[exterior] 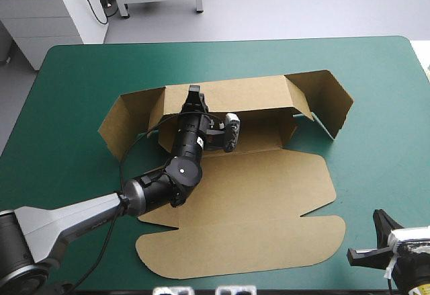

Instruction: Fold the box

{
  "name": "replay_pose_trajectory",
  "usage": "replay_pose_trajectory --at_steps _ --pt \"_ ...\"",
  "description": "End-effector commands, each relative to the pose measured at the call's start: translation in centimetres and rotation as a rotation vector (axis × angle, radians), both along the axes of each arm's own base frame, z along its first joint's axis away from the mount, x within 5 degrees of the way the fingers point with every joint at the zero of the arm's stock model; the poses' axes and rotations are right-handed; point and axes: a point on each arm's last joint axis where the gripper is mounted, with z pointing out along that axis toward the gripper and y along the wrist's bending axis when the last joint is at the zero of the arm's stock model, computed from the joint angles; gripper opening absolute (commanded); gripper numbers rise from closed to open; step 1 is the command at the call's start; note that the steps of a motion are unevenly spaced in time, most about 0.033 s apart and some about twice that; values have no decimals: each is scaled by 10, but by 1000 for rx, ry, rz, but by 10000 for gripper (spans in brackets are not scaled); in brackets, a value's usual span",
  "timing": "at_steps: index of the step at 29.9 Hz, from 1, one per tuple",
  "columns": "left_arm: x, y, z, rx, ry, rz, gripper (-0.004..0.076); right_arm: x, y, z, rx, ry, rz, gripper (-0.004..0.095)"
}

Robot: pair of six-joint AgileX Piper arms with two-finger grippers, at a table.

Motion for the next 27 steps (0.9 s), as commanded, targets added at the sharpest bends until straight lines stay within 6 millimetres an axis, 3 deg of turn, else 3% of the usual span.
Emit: replay_pose_trajectory --at_steps 1,12,22,27 --pt "-1 3 26 -28 -88 2 -8 12 3 29 71 -24 24 -18" --pt "5 2 37 -65 -94 -18 -8 91 8 101 117 124 99 -18" --pt "15 8 32 -64 -71 -15 -8 166 10 123 159 205 147 -18" --pt "15 8 32 -65 -69 -19 -8 219 7 144 133 206 157 -18"
